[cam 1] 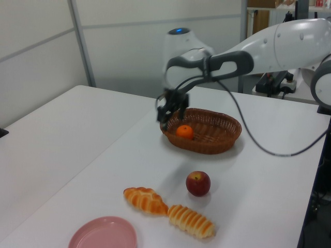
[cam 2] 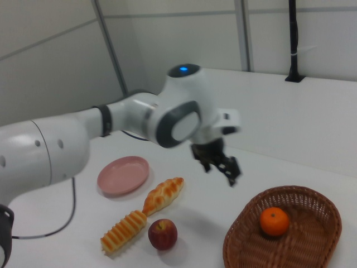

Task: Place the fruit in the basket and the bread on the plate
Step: 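Move the gripper to the braided bread roll and grasp it, then carry the braided roll onto the pink plate and release it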

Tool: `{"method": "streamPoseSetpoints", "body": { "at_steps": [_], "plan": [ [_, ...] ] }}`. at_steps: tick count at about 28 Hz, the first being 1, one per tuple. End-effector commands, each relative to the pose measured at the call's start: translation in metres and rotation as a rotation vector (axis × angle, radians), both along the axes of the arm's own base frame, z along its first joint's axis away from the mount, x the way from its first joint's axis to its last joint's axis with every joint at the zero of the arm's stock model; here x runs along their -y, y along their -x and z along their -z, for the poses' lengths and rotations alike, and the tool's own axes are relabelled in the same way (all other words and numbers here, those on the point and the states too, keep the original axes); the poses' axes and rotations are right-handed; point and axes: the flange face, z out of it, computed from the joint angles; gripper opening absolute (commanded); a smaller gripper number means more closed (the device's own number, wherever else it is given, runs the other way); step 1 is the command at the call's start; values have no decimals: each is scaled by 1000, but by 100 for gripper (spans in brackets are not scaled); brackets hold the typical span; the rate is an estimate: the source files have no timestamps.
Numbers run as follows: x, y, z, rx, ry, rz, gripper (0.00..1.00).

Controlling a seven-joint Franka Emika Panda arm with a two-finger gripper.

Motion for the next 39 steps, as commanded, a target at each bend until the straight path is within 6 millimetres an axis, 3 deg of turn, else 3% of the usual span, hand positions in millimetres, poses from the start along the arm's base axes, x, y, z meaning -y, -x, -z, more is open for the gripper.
{"method": "streamPoseSetpoints", "body": {
  "at_steps": [1,3,4,9,12,14,19,27,28,29,32,33,34,39],
  "plan": [
    [-83,5,25,-56,-16,-36,100],
    [-108,7,29,-62,-18,-30,100],
    [-133,10,33,-70,-18,-34,100],
    [-184,23,48,-103,-10,-90,100],
    [-193,25,59,-122,-7,-103,100],
    [-203,23,84,-154,4,-114,100],
    [-219,24,121,-189,75,-172,100],
    [-215,20,144,-190,90,-177,98],
    [-216,20,150,-195,95,-182,76],
    [-216,20,151,-196,99,-184,62],
    [-214,20,151,-198,98,-178,32],
    [-213,19,151,-198,96,-176,12],
    [-212,19,149,-197,95,-173,4],
    [-210,18,148,-197,93,-169,0]
  ]
}}
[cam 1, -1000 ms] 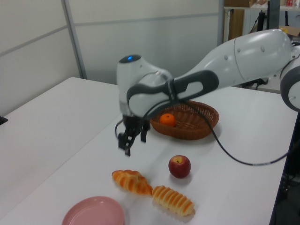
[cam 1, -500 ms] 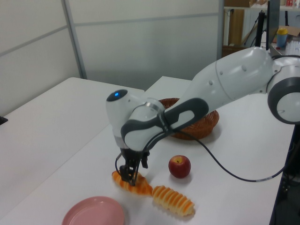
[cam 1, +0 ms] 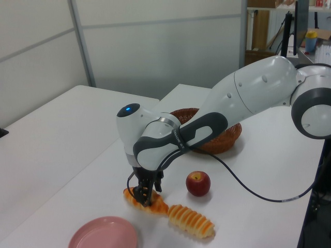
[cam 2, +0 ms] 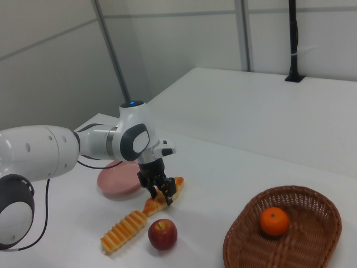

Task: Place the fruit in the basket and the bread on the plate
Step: 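Carry the braided roll onto the pink plate and release it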

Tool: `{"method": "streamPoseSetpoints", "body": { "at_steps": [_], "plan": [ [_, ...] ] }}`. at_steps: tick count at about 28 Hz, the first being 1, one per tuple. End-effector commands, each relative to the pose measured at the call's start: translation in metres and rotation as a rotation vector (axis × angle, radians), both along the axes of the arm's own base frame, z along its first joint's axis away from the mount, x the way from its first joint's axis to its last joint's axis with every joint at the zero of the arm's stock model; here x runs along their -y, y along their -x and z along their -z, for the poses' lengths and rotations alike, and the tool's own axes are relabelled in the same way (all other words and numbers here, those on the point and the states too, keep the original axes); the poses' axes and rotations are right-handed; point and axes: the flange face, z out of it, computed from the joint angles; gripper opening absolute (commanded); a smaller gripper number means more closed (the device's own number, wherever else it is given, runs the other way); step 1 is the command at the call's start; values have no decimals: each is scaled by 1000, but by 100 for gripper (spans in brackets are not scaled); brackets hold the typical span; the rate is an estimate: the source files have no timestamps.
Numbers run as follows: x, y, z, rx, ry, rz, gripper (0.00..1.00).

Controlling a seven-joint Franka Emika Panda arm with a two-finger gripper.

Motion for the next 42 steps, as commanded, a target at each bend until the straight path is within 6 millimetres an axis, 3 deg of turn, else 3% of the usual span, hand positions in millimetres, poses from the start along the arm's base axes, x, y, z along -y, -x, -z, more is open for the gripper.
{"method": "streamPoseSetpoints", "body": {
  "at_steps": [1,6,12,21,24,27,28,32,33,38,40,42],
  "plan": [
    [6,-3,4,12,19,9,0],
    [14,-6,-12,32,11,32,0],
    [13,-6,-11,40,13,86,0],
    [-4,3,-65,102,-8,115,0],
    [-43,15,-90,134,-24,88,0],
    [-77,25,-100,154,-34,67,0],
    [-105,33,-108,176,-36,50,0],
    [-144,49,-113,192,-47,33,0],
    [-164,57,-114,197,-52,11,0],
    [-215,79,-104,217,-73,-26,0],
    [-226,79,-109,260,-100,-12,0],
    [-229,75,-98,276,-98,11,0]
  ]
}}
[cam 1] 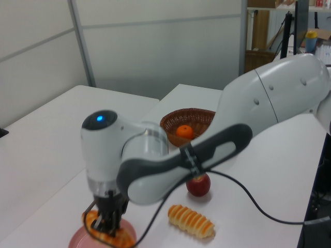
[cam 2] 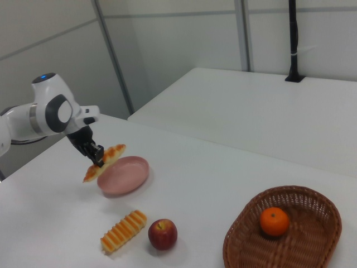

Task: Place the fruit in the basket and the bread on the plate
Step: 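Carry the braided roll onto the pink plate and release it, then move the gripper to the red apple and close on it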

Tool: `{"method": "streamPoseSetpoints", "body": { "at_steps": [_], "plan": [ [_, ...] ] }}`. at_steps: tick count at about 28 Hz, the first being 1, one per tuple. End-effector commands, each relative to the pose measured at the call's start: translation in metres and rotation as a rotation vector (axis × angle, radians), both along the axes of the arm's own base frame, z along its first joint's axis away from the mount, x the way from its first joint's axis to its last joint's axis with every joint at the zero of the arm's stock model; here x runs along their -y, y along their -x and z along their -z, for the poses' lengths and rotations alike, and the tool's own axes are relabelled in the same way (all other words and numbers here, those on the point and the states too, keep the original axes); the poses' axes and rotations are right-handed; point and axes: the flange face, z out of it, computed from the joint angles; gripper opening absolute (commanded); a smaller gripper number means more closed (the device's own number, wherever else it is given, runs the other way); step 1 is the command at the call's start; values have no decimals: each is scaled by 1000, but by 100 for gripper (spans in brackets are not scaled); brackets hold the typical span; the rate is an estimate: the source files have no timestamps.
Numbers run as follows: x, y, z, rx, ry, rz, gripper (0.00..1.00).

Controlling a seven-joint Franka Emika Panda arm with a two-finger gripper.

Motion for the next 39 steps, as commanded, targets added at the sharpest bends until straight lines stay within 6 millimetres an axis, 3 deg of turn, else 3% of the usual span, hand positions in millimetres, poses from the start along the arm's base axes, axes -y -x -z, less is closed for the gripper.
{"method": "streamPoseSetpoints", "body": {
  "at_steps": [1,3,5,10,11,12,13,14,24,29,34,35,39],
  "plan": [
    [-11,-14,23,70,1,61,0],
    [-14,-19,26,89,2,71,0],
    [-16,-26,44,100,5,76,0],
    [-16,-32,48,126,-12,76,0],
    [-15,-31,48,126,-12,76,14],
    [-15,-31,50,124,-8,73,38],
    [-15,-31,49,124,-8,73,76],
    [-15,-31,50,125,-5,71,100],
    [-11,-29,37,132,18,92,100],
    [0,-20,15,94,65,114,100],
    [63,-14,-15,-26,199,198,100],
    [84,-16,-23,-56,222,211,100],
    [125,-22,-41,-106,225,213,100]
  ]
}}
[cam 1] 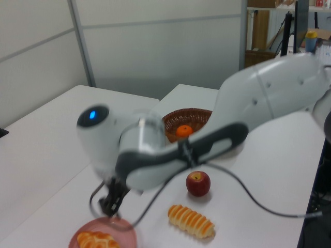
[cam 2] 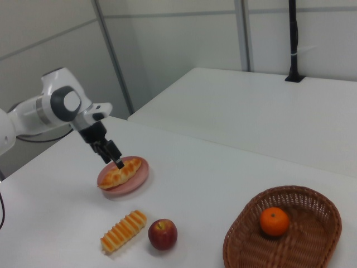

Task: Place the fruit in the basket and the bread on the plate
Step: 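Move the gripper to the red apple and close on it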

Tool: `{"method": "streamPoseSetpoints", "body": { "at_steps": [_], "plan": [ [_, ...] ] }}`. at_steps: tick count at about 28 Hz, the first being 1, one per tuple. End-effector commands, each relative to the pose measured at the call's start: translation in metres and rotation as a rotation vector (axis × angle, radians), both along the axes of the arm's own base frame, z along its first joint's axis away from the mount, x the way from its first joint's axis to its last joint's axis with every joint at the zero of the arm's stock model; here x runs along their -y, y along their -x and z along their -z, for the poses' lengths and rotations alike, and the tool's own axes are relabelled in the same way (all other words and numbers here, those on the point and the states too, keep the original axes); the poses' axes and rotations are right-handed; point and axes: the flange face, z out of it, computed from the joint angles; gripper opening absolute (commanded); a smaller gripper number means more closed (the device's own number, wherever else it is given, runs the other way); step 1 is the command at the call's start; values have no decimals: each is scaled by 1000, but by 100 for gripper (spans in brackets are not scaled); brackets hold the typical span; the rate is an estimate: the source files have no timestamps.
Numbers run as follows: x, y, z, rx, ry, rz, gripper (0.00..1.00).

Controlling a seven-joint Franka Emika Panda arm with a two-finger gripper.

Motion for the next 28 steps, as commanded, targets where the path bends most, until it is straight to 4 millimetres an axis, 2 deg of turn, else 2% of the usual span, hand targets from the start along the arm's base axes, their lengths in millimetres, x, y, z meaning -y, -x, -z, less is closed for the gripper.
{"method": "streamPoseSetpoints", "body": {
  "at_steps": [1,4,6,9,11,15,16,18,21,25,28],
  "plan": [
    [79,-3,-36,-77,-25,-16,100],
    [115,-11,-46,-118,-129,-84,100],
    [141,-20,-46,-142,-202,-153,100],
    [157,-23,-37,-159,-215,-238,100],
    [165,-17,-14,-202,-210,-299,100],
    [173,-11,18,-199,-209,-295,100],
    [181,-4,30,-193,-207,-286,100],
    [186,4,41,-192,-206,-280,100],
    [196,21,52,-192,-206,-254,100],
    [214,26,55,-197,-205,-171,100],
    [234,29,54,-192,-179,-115,100]
  ]
}}
